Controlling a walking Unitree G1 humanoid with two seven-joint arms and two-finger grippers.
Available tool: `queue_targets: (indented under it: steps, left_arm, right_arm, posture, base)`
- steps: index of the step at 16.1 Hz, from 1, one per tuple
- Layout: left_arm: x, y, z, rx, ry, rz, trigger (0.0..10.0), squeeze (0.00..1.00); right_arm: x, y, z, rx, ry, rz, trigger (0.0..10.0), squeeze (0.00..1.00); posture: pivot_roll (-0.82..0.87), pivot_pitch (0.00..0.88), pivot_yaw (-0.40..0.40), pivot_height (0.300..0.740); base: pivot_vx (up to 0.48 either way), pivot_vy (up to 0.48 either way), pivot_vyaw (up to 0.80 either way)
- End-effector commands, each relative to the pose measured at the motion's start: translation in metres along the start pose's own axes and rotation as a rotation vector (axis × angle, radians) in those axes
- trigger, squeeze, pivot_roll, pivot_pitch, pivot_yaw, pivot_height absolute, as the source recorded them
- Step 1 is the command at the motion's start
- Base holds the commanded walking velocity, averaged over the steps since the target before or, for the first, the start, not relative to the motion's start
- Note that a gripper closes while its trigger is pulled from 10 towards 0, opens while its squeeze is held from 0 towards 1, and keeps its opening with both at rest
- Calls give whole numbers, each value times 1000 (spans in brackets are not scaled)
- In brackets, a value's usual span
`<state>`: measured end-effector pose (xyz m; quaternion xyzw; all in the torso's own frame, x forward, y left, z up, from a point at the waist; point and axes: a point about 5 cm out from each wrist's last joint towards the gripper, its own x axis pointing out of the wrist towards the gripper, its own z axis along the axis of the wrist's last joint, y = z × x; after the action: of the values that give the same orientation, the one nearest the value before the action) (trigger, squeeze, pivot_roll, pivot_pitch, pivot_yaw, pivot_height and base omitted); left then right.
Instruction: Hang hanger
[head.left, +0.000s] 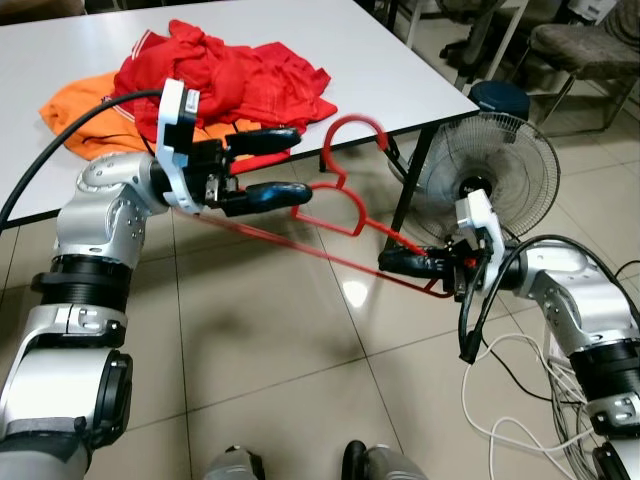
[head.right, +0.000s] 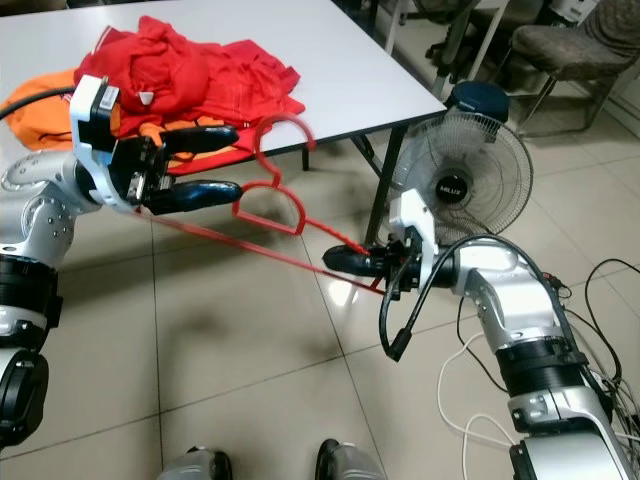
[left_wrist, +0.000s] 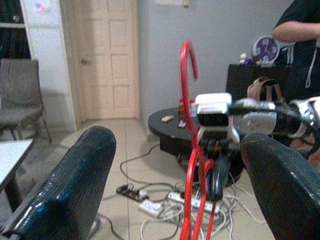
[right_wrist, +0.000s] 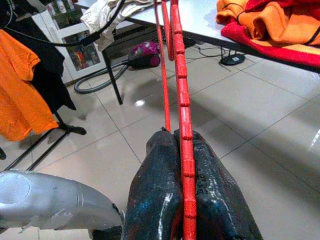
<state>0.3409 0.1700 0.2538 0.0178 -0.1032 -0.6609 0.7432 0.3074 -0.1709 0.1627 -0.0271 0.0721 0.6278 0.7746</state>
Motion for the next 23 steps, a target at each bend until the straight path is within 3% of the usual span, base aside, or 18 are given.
queue_targets:
  steps: [1, 6, 10, 16, 17, 18, 23]
  left_arm:
    - [6, -3, 1, 8, 1, -20, 10000, 0]
    - [17, -8, 1, 0, -7, -52, 10000, 0]
    - [24, -14, -10, -55, 27, -75, 10000, 0]
    - [29, -13, -10, -83, 21, -65, 9804, 0]
    - [30, -13, -10, -87, 21, -65, 8667, 0]
    - [32, -13, -11, -97, 22, -61, 0, 0]
    - [32, -6, -17, -97, 44, 3, 0, 0]
  right_arm:
    - [2, 2, 4, -18, 9, 25, 0, 0]
    - [6, 6, 0, -8, 10, 40, 0, 0]
    - [11, 11, 1, -16, 11, 66, 0, 0]
    - [17, 17, 3, -37, 20, 97, 0, 0]
    - [17, 17, 3, -37, 20, 98, 0, 0]
    - [18, 17, 3, -36, 20, 100, 0, 0]
    - [19, 19, 5, -39, 17, 105, 0, 0]
  posture:
    - [-159, 122, -34, 740]
    - [-165, 125, -33, 740]
    - [-165, 133, -36, 740]
    - [-166, 130, -36, 740]
    - [-165, 127, -36, 740]
    - [-165, 125, -36, 740]
    - [-167, 120, -37, 740]
  base:
    - [0, 0, 0]
    - [0, 0, 0]
    - [0, 0, 0]
    - [0, 0, 0]
    - [0, 0, 0]
    - [0, 0, 0]
    - [0, 0, 0]
